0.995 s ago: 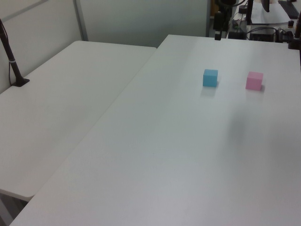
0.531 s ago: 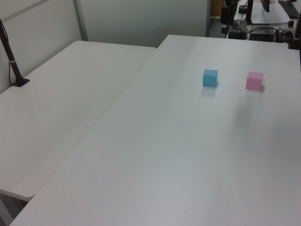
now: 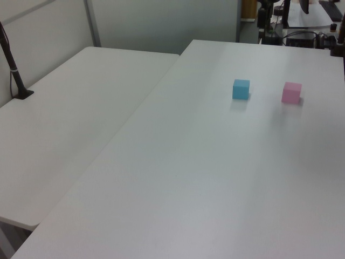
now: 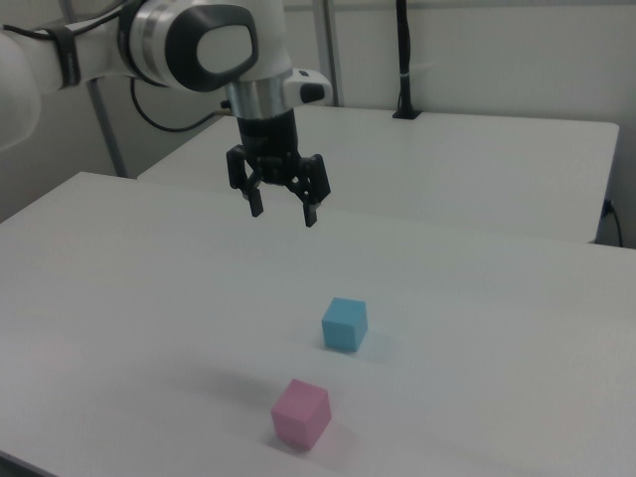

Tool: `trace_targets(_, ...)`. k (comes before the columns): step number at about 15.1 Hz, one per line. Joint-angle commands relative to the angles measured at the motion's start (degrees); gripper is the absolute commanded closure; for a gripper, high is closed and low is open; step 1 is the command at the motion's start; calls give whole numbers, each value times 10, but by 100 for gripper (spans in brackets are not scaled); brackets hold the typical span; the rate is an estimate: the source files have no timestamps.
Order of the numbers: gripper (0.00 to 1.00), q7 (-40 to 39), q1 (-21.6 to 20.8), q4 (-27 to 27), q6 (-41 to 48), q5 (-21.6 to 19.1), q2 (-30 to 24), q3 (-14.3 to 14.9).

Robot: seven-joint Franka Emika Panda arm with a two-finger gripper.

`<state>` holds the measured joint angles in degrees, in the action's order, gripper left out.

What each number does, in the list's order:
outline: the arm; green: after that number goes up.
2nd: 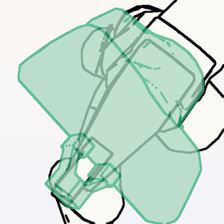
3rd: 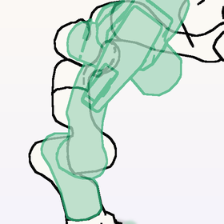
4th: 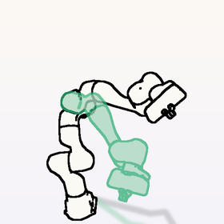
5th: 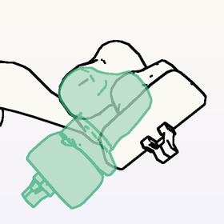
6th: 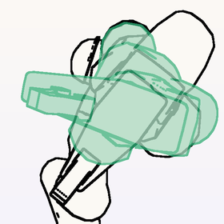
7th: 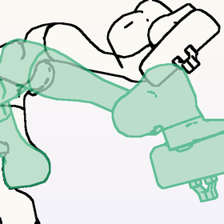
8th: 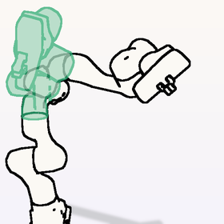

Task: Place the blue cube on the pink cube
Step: 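Move the open gripper toward the light-blue cube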

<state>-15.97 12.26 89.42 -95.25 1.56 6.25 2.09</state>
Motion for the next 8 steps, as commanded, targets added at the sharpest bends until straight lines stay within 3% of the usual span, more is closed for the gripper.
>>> trace_targets(1, 0, -12, 9, -48, -3, 7, 45, 0)
trace_targets(4, 0, -13, 10, -76, -4, 8, 84, 0)
trace_targets(8, 0, -11, 9, -37, -78, 7, 85, 0)
